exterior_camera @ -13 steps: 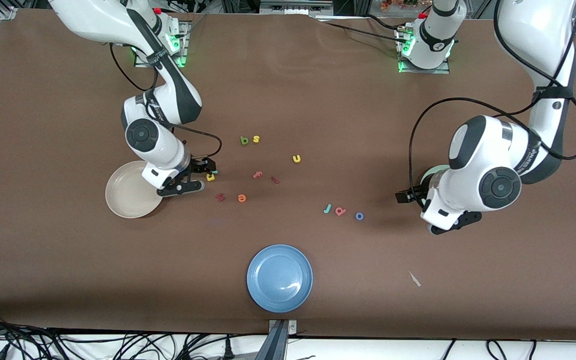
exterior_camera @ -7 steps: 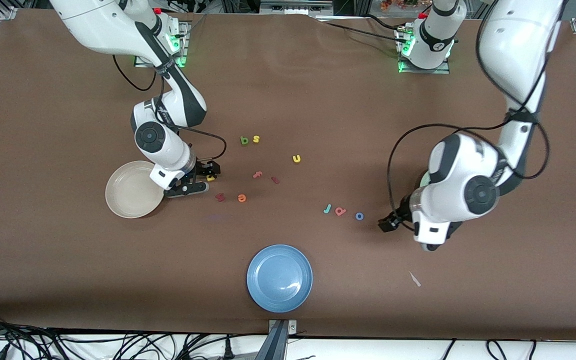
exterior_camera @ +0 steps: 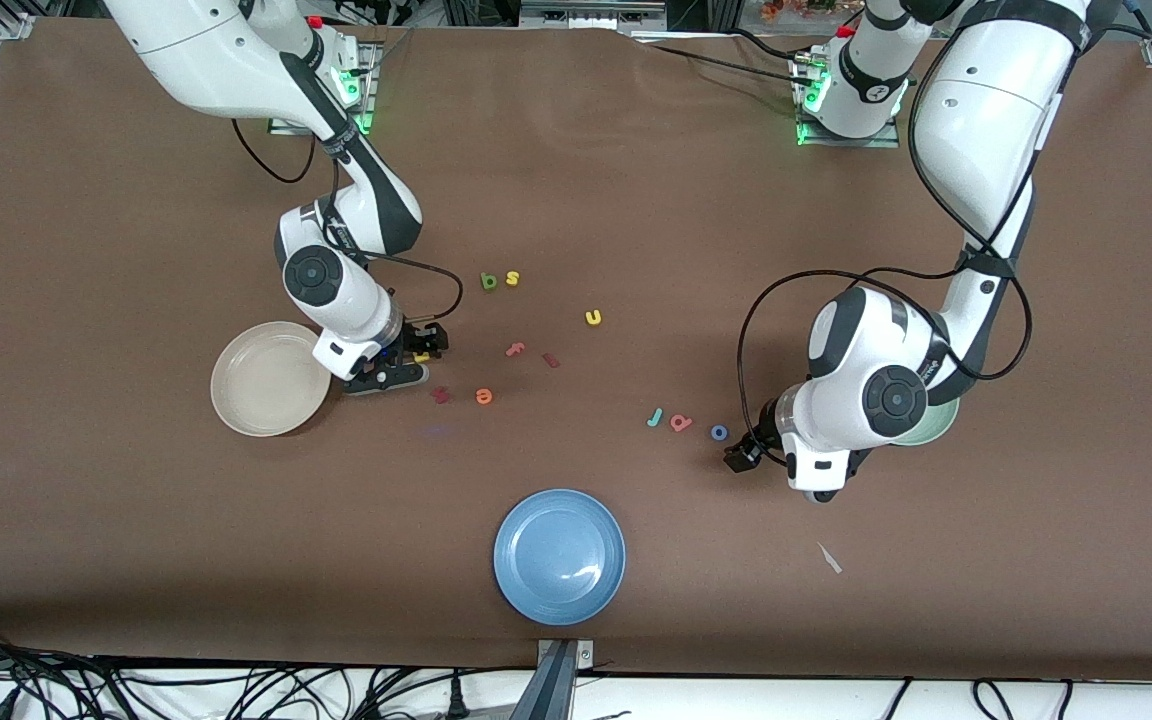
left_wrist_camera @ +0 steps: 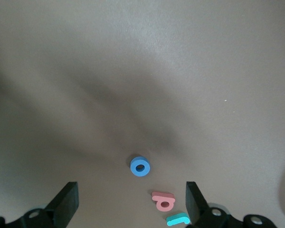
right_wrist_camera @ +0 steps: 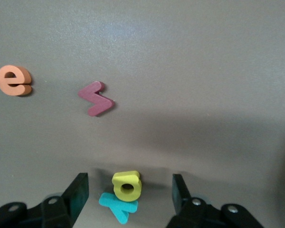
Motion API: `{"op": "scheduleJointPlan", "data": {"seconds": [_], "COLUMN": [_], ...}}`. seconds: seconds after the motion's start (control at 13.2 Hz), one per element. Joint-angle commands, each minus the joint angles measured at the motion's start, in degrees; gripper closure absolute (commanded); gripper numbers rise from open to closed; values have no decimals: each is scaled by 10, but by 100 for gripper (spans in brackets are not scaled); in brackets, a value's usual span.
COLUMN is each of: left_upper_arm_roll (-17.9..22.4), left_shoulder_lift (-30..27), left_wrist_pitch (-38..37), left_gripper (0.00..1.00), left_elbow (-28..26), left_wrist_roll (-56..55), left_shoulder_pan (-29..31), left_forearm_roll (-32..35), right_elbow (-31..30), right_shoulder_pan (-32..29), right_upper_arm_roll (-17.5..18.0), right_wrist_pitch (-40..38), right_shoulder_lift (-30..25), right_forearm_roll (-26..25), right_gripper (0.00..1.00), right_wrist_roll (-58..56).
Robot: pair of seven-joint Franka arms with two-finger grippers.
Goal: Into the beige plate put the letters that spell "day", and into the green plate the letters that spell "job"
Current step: 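Grasp the yellow letter with the right gripper while the left gripper grasps the blue ring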
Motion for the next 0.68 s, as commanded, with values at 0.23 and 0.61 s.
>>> {"op": "scheduleJointPlan", "data": {"seconds": [0.23,0.61], "left_upper_arm_roll": [6,6], "left_shoulder_lift": [33,43], "left_wrist_pitch": [17,65], "left_gripper": [0,3], "left_elbow": [12,5], "left_wrist_roll": [-62,-63], "left_shoulder_pan": [-37,-31], "left_forearm_roll": [46,44], "right_elbow": [-8,-17], "right_shoulder_pan": [-2,-2], "right_upper_arm_roll": [5,5], "right_wrist_pitch": [28,45], "right_shoulder_lift": [9,14], "right_forearm_roll": [-20,-21], "right_gripper": [32,44], "right_wrist_roll": [10,10]}}
